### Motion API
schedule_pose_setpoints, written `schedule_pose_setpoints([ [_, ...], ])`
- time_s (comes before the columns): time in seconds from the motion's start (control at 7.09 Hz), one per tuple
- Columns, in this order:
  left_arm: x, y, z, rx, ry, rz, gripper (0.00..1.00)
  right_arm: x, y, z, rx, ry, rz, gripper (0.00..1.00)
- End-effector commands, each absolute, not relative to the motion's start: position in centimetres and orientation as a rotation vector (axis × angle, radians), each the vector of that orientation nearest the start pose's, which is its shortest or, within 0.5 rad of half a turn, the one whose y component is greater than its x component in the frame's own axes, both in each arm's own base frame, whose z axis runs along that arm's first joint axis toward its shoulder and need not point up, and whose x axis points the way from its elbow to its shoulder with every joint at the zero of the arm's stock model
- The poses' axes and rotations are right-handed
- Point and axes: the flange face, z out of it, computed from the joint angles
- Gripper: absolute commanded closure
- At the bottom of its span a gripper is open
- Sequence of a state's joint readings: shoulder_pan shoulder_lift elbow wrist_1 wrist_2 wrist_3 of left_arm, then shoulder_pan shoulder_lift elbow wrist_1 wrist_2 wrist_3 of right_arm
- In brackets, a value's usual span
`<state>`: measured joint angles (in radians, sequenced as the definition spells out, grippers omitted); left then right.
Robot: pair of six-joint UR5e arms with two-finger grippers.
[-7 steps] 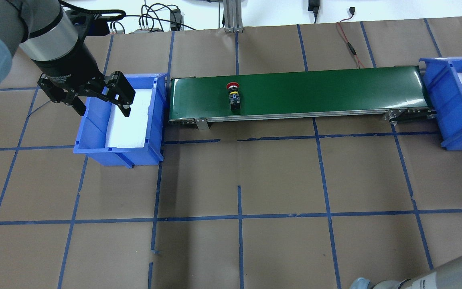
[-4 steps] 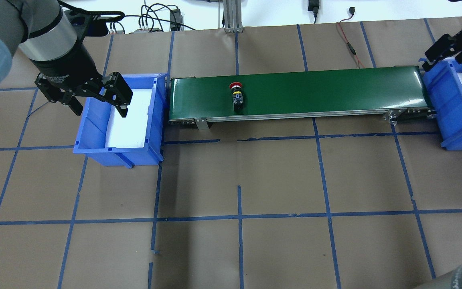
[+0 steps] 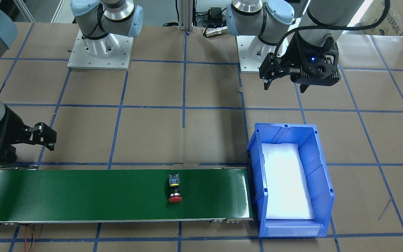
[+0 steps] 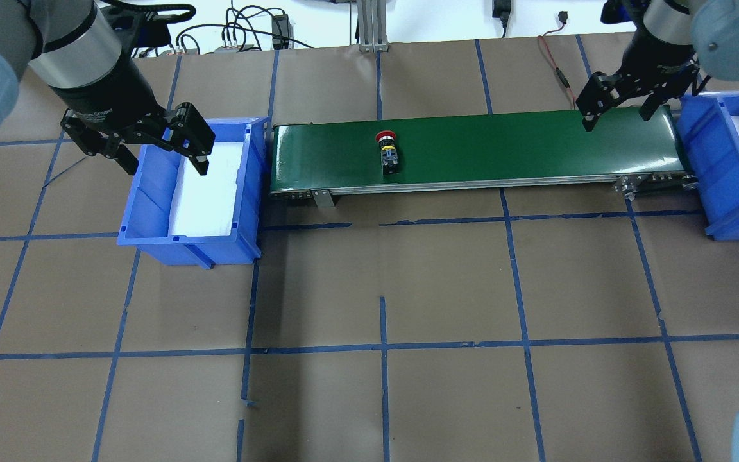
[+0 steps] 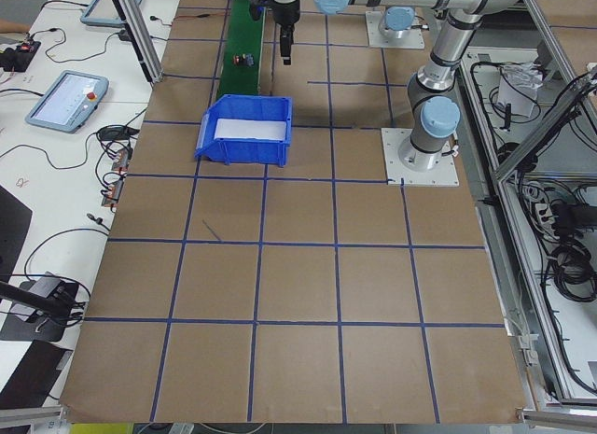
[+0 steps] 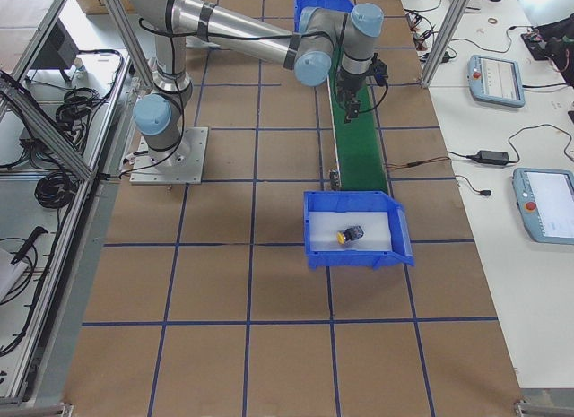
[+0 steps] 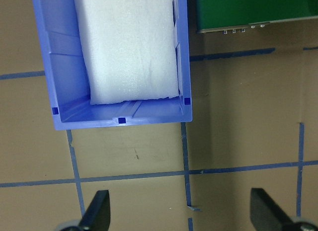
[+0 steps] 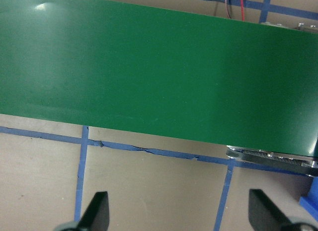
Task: Transport two buttons from left to right
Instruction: 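Move the right gripper back over the red button on the conveyor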
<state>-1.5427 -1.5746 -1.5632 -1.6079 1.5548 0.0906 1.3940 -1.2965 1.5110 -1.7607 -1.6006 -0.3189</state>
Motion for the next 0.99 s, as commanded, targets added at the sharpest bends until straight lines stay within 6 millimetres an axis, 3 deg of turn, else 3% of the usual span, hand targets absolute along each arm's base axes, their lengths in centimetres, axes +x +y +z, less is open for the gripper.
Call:
schedule_pose_setpoints([
  [0.0, -12.2, -50.8, 47.6, 0.092, 3.163, 0.039, 0.0, 7.8, -60.3, 38.5, -0.138, 3.188, 0.054, 0.0],
  [0.28, -12.3, -51.2, 47.9, 0.065, 3.16, 0.042, 0.0, 10.3, -60.0, 38.7, -0.164, 3.186, 0.039, 0.0],
  [0.42, -12.3, -51.2, 47.9, 0.067, 3.159, 0.042, 0.0, 13.7, -59.4, 40.0, -0.224, 3.181, -0.022, 0.0],
  [0.56, -12.4, -51.2, 47.9, 0.07, 3.159, 0.04, 0.0, 15.7, -59.8, 40.6, -0.241, 3.175, -0.136, 0.0],
  [0.71, -13.0, -51.4, 47.7, 0.036, 3.155, 0.041, 0.0, 16.4, -60.1, 41.9, -0.246, 3.166, -0.212, 0.0],
  [0.85, -13.8, -51.3, 48.0, 0.069, 3.108, 0.029, 0.0, 18.3, -60.2, 41.9, -0.292, 3.158, -0.226, 0.0],
])
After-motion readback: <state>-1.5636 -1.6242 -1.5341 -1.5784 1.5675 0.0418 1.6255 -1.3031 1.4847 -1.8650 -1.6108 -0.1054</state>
